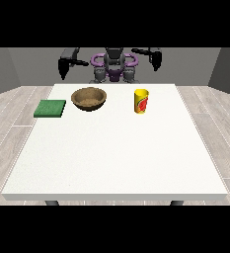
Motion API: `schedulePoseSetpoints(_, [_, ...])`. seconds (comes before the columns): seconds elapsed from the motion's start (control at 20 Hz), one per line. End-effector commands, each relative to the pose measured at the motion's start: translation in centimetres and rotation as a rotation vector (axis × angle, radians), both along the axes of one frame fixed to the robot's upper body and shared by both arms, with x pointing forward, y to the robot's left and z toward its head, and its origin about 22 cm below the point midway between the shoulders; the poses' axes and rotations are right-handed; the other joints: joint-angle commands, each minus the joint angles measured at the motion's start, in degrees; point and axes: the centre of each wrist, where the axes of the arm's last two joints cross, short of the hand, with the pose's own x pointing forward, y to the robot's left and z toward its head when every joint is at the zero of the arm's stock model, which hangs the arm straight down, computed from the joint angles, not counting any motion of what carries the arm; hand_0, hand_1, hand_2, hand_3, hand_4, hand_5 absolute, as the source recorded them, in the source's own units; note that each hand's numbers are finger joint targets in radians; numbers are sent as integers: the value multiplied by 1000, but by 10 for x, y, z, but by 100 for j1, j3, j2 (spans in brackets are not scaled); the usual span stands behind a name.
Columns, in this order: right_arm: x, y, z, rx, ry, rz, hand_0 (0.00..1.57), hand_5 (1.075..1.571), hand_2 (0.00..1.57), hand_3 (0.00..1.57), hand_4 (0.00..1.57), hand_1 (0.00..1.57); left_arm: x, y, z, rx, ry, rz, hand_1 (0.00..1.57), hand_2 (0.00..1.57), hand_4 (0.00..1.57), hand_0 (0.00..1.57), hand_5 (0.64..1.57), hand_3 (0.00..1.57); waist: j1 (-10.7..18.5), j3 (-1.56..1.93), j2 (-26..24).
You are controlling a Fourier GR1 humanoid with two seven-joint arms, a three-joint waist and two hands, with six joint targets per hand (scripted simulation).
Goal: Pick the cup and pour the ball into the bowl, then pick the bowl and place it on the pad
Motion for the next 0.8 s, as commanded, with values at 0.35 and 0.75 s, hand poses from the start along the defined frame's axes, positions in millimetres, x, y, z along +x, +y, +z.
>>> schedulePoseSetpoints(0.35, [31,-43,8,-33,-72,34,0,1561,0,0,0,0,52,26,-24,65,-50,82,0,0,0,0,1245,0,-322,-1,523])
schedulePoseSetpoints(0.75, [38,-61,-15,-2,-69,-8,0,1564,0,0,0,0,68,12,-58,72,-36,96,0,0,0,0,1232,0,-265,0,478])
